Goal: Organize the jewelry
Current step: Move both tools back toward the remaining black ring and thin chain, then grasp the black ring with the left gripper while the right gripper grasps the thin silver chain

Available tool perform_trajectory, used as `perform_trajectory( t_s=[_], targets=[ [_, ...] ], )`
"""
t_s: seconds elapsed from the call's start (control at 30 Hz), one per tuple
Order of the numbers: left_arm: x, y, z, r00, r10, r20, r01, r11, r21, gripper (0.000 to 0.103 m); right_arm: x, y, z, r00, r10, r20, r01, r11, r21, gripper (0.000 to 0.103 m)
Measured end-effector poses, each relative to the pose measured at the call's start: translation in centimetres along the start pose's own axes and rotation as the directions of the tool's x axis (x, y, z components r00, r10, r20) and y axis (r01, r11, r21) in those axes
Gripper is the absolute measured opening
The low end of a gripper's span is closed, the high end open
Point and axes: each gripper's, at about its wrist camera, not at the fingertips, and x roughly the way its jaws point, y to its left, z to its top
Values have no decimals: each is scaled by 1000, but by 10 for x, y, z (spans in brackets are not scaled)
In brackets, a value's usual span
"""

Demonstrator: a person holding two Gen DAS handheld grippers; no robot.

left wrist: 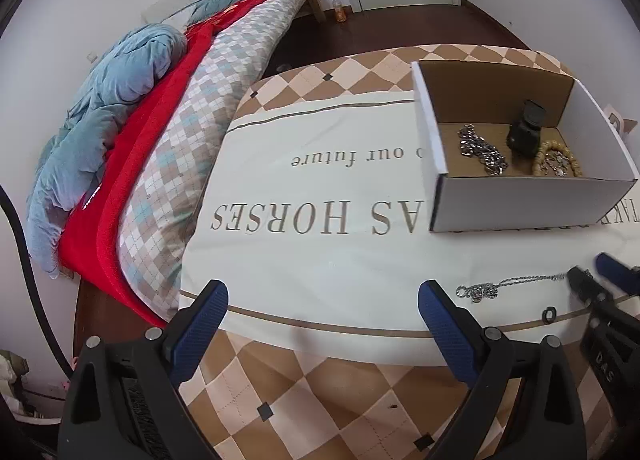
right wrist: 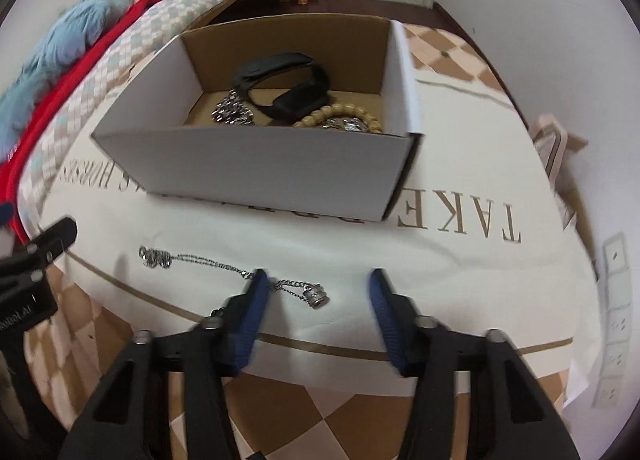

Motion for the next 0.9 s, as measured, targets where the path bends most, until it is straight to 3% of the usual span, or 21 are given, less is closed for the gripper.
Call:
perform_trajectory(
  t_s=[0.07, 0.27, 0.4, 0.53, 0.6, 0.7, 0.77, 0.9],
  targets=[
    [-1, -3, -1, 1000, -9, -2, 9, 1000, 8, 97, -2, -5, -2, 1000, 13, -6, -13, 1000, 15, 10],
    [-10, -22, -4, 994, -108, -18, 108, 994, 29, 97, -9, -55, -11, 999, -16, -32, 20, 990, 141, 10],
    [-15, -50, -5, 972, -230, -48, 233, 971, 46, 96, -16, -95, -25, 997, -50, -52, 60, 973, 225, 10],
    [-17, -87, -7, 952, -296, -74, 302, 949, 95, 95, -19, -114, -35, 996, -54, -65, 70, 961, 268, 10],
    [-16, -100, -9, 951, -297, -88, 306, 944, 123, 84, -21, -117, -38, 996, -57, -68, 73, 958, 276, 10],
    [-12, -112, -14, 950, -292, -114, 306, 941, 143, 58, -24, -121, -42, 996, -56, -66, 72, 956, 285, 10],
    [-7, -115, -15, 947, -293, -131, 311, 939, 147, 30, -24, -120, -43, 996, -55, -65, 71, 955, 288, 10],
    [-7, -116, -18, 950, -287, -121, 304, 940, 153, 13, -23, -120, -41, 996, -56, -64, 72, 957, 281, 11]
  ],
)
